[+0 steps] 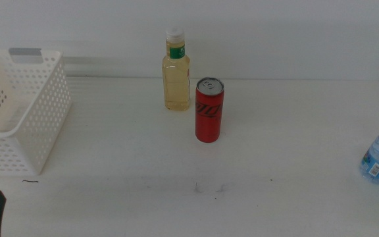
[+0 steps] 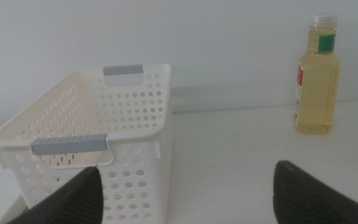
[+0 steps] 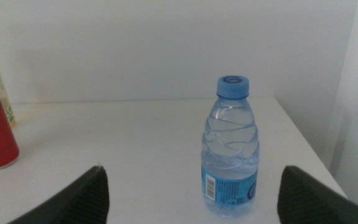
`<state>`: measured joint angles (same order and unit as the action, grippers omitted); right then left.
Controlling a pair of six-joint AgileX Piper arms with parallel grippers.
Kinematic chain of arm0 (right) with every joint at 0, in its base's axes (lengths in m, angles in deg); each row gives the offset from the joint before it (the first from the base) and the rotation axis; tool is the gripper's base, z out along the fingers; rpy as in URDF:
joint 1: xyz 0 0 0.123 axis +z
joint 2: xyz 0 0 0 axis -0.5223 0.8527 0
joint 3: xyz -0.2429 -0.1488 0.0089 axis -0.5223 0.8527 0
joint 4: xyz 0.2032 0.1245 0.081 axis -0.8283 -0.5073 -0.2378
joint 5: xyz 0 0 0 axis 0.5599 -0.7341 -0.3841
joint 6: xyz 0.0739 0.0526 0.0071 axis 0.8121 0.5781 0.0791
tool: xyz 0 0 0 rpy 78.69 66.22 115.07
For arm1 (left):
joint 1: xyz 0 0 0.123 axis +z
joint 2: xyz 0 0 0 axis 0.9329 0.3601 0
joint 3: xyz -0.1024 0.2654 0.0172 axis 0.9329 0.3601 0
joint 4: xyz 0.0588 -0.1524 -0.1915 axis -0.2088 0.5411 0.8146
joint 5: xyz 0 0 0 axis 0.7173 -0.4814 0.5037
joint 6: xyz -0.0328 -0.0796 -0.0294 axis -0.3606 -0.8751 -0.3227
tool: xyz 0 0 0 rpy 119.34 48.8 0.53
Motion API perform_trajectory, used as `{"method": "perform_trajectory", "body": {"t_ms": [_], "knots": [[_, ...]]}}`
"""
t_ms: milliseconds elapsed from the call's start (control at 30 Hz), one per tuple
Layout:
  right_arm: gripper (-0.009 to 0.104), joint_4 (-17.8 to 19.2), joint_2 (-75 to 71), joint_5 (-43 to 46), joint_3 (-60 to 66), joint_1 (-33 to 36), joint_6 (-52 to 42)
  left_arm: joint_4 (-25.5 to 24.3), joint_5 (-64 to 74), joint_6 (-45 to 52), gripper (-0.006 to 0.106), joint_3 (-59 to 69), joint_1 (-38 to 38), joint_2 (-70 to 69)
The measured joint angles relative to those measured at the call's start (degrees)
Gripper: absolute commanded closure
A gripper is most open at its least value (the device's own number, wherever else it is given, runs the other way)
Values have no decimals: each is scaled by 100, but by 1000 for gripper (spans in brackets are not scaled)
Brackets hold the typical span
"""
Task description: Use arms to grab the bottles and put them into the dustbin to the left of the table.
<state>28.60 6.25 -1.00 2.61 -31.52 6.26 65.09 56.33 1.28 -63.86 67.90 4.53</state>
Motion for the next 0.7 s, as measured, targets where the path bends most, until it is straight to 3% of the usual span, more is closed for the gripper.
{"method": "perform_trajectory", "body": {"t_ms": [300,433,700], "knots": [[21,0,0,0,0,0,0,0,-127,-11,7,0,0,0],[21,0,0,0,0,0,0,261,-455,-62,7,0,-235,216],[21,0,0,0,0,0,0,410,-3062,-275,7,0,-2115,3863]]}}
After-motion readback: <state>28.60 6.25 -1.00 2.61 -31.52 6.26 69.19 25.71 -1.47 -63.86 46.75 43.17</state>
